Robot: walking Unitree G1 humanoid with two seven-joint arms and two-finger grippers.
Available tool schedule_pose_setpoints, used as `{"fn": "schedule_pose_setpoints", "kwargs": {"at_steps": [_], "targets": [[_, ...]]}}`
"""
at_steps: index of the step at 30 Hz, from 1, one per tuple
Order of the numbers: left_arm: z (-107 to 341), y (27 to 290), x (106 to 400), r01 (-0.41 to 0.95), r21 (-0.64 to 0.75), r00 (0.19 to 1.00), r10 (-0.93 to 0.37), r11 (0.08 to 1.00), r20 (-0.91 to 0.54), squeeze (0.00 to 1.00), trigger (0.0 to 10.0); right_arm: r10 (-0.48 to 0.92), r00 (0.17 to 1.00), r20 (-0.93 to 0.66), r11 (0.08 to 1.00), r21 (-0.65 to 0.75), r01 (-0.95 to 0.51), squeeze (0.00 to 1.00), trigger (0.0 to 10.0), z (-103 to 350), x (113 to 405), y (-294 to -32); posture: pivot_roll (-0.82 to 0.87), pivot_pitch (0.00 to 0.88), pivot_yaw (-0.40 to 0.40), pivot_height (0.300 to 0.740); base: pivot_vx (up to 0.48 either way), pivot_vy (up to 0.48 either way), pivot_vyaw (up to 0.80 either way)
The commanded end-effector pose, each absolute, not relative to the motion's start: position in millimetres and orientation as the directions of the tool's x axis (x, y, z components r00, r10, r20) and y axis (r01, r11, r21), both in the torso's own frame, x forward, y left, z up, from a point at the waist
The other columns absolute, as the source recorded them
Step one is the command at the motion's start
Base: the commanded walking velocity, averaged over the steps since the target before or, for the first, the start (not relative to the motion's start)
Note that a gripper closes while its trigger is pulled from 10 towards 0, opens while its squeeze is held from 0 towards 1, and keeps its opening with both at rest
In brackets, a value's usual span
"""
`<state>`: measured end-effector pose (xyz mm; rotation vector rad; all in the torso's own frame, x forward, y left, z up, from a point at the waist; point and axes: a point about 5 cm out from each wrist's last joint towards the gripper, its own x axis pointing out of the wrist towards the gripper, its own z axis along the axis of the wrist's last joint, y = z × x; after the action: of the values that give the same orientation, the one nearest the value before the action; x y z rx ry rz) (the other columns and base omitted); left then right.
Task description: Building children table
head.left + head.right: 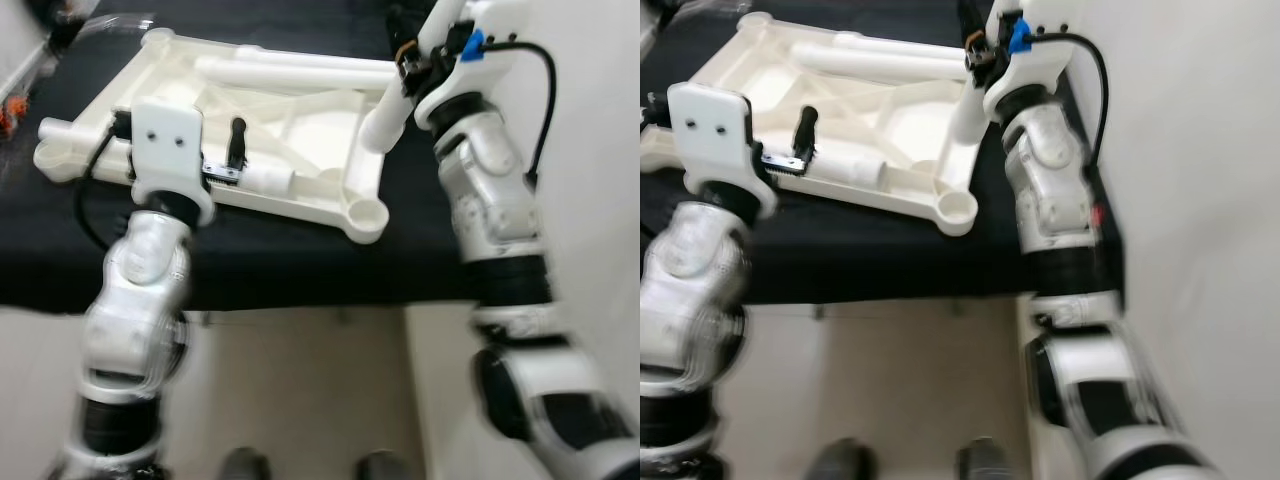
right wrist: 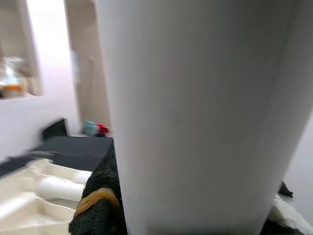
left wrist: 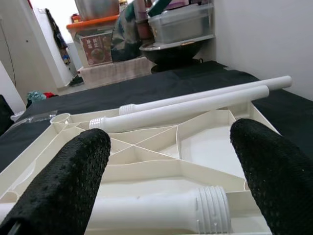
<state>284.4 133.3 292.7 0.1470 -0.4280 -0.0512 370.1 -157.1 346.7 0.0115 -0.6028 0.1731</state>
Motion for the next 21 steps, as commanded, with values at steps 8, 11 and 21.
{"fn": "schedule_pose_setpoints", "kwargs": {"at_steps": [8,11,21], "targets": [[293,135,283,-0.011,0.151,0.911,-0.052,0.988,0.408,0.0,10.0,0.209,0.797,0.567,0.975,-0.059,-0.214,0.0,10.0,352,370,-151,0.04,0.245,-0.027,0.74,0.0,0.0,0.0],[293,135,284,-0.012,0.143,0.913,-0.047,0.99,0.406,0.0,10.0,0.256,0.82,0.512,0.965,-0.092,-0.244,0.0,10.0,347,377,-149,0.04,0.259,-0.025,0.74,0.0,0.0,0.0],[289,129,281,0.015,0.128,0.919,-0.064,0.992,0.389,0.0,10.0,0.26,0.846,0.465,0.963,-0.068,-0.259,0.0,10.0,349,393,-150,0.04,0.266,-0.036,0.74,0.0,0.0,0.0]]}}
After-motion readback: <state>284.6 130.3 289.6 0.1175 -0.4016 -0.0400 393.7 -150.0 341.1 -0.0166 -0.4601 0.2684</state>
